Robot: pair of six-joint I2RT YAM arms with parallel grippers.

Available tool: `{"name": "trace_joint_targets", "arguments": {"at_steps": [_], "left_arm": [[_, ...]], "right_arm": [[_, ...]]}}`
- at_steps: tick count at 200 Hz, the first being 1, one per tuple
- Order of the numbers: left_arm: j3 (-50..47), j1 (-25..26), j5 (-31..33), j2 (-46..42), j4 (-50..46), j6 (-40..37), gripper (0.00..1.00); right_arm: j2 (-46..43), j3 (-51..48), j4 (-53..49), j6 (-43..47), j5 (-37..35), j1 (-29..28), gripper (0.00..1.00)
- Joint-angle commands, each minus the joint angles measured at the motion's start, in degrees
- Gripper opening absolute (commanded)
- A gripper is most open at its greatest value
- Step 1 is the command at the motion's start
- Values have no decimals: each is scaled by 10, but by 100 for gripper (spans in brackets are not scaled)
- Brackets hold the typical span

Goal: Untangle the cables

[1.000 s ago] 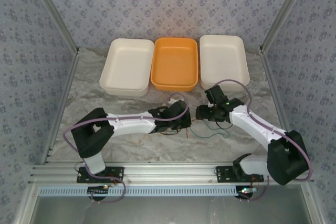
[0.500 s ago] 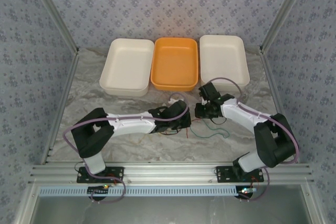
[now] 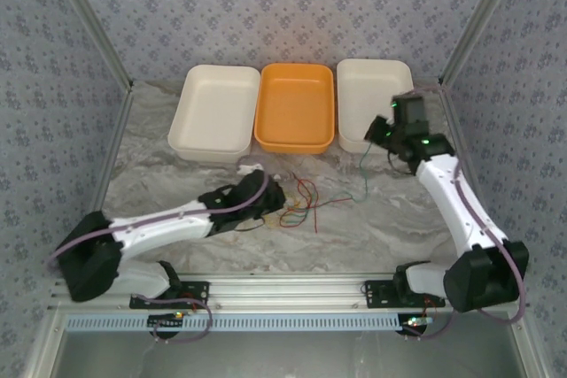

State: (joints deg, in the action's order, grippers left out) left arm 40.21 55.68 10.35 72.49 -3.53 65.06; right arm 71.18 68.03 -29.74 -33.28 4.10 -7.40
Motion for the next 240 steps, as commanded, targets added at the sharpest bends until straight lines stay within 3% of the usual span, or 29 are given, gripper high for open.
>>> {"name": "trace_joint_targets", "arguments": {"at_steps": [1,26,50,90,120,126,137,148,182,207,223,240], "left_arm": [[-76,-38,44,-115,-31,57,0],[-135,-90,42,-240,-73,82,0],[-155,-136,2,-308,-96,79,0],[-154,-153,-14,-330,-123,76,0],[-159,-155,-43,-318,-58,65,0],[-148,-156,-60,-304,-46,54,13],[-108,-159,-86,-274,-64,26,48],[-51,-159,-92,-246,-127,-10,68],[69,-160,-67,-227,-231,-131,78],[165,-152,-99,-192,-237,-255,79],[217,-123,-101,-158,-220,-350,82],[253,-65,-57,-125,-185,-457,90]], "right_arm": [[-29,17,24,-107,87,87,0],[-39,13,89,-210,147,149,0],[-32,31,114,-258,146,133,0],[-47,26,143,-313,99,100,0],[-12,92,119,-292,114,60,0],[-1,114,104,-275,108,41,0],[15,147,80,-253,99,13,0],[30,168,72,-243,91,-14,0],[80,246,40,-215,85,-74,0],[112,314,-14,-186,70,-104,0],[132,346,-31,-179,78,-115,0],[147,375,-41,-173,87,-130,0]]}}
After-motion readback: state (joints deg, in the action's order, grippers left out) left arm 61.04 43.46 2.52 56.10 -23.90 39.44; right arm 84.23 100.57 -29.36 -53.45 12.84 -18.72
